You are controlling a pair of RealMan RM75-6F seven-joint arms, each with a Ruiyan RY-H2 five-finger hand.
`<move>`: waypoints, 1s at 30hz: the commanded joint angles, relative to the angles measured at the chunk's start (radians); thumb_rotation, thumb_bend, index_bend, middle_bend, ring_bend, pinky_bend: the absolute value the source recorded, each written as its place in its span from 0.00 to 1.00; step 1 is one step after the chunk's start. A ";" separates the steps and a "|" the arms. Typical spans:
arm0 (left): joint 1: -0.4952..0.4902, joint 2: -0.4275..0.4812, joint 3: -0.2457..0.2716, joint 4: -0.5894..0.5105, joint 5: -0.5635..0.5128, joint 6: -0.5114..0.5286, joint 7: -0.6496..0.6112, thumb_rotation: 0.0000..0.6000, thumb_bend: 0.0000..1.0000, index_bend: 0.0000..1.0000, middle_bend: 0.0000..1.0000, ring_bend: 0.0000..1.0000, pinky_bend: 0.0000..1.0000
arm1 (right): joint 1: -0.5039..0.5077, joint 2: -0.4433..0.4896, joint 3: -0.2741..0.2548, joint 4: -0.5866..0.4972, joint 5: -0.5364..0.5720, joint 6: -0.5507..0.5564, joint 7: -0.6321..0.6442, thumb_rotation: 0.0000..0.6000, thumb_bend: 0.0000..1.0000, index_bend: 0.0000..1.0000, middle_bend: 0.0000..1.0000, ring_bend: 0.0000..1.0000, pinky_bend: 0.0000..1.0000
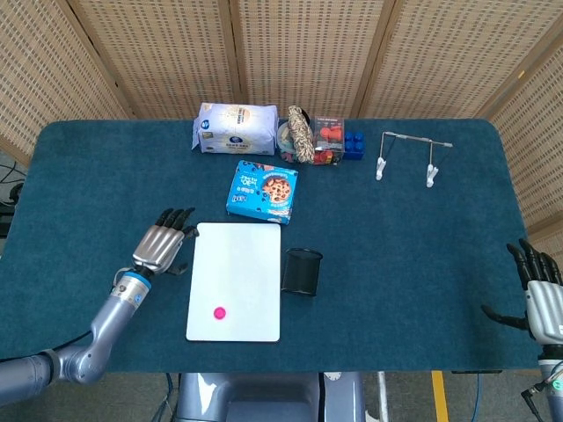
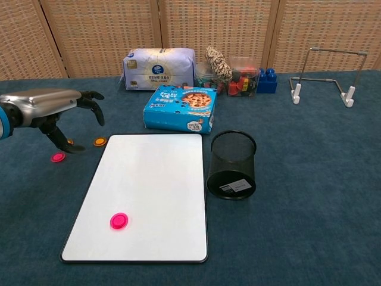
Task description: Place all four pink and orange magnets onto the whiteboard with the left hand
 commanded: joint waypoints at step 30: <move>-0.139 -0.277 -0.018 0.493 -0.179 -0.112 -0.030 1.00 0.30 0.38 0.00 0.00 0.00 | 0.008 0.009 -0.001 -0.007 0.014 -0.024 0.005 1.00 0.05 0.00 0.00 0.00 0.00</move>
